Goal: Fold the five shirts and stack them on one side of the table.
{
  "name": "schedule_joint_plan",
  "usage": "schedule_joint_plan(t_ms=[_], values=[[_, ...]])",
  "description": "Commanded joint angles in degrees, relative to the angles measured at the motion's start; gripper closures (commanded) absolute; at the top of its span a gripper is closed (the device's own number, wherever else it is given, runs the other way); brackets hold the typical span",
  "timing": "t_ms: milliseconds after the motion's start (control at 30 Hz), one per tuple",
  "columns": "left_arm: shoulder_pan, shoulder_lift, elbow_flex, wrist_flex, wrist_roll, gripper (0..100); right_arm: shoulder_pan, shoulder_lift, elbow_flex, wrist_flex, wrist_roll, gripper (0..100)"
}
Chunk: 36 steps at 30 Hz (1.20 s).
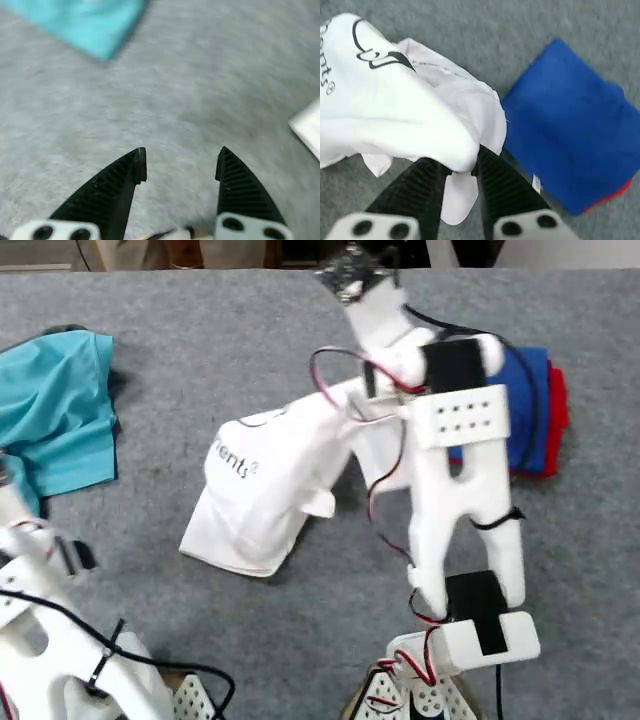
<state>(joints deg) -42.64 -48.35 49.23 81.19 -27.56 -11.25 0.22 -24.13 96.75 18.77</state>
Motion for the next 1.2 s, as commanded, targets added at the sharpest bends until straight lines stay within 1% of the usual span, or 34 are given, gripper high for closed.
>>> schedule_joint_plan(t_ms=[0, 100, 200, 267, 333, 433, 500, 567, 733, 800, 867, 967, 1167], values=[[11.0, -0.4, -0.3, 2.3, 1.5, 77, 4.8, -3.0, -2.5, 4.4, 3.7, 99.7], [19.3, -0.1, -0.6, 2.1, 4.6, 77, 8.8, -3.6, 0.0, 5.6, 7.5, 99.7], [28.7, 0.1, -0.4, 2.1, 5.1, 77, 12.1, -5.2, 6.5, 5.4, 10.5, 99.7], [35.3, 0.1, -0.4, 2.2, 6.3, 77, 12.4, -6.6, 12.2, 5.3, 12.9, 99.7], [41.2, 0.1, -0.7, 2.0, 8.7, 77, 12.4, -7.9, 17.5, 3.6, 13.7, 99.7], [50.5, -0.1, -0.1, -1.1, 13.2, 77, 12.4, -9.9, 26.9, -2.8, 13.0, 99.7], [55.3, 0.1, 1.3, -4.8, 16.4, 79, 12.4, -11.3, 34.7, -9.5, 10.0, 99.7], [59.3, 0.1, 3.9, -9.7, 18.0, 82, 12.4, -12.3, 43.6, -18.2, 7.0, 99.7], [66.2, 0.1, 12.7, -20.5, 18.3, 91, 12.8, -13.7, 67.0, -42.8, 0.1, 99.7], [67.8, 0.1, 15.0, -22.9, 18.4, 92, 12.8, -14.0, 74.6, -51.4, -0.9, 99.7], [69.3, 0.1, 15.3, -23.4, 18.4, 92, 12.9, -14.5, 80.1, -58.1, -1.0, 99.7], [70.5, 0.1, 15.4, -23.4, 18.4, 92, 13.5, -17.5, 80.9, -58.9, -0.8, 99.7], [70.1, 0.1, 15.9, -23.7, 18.5, 92, 13.3, -18.2, 82.8, -60.8, -0.8, 99.7]])
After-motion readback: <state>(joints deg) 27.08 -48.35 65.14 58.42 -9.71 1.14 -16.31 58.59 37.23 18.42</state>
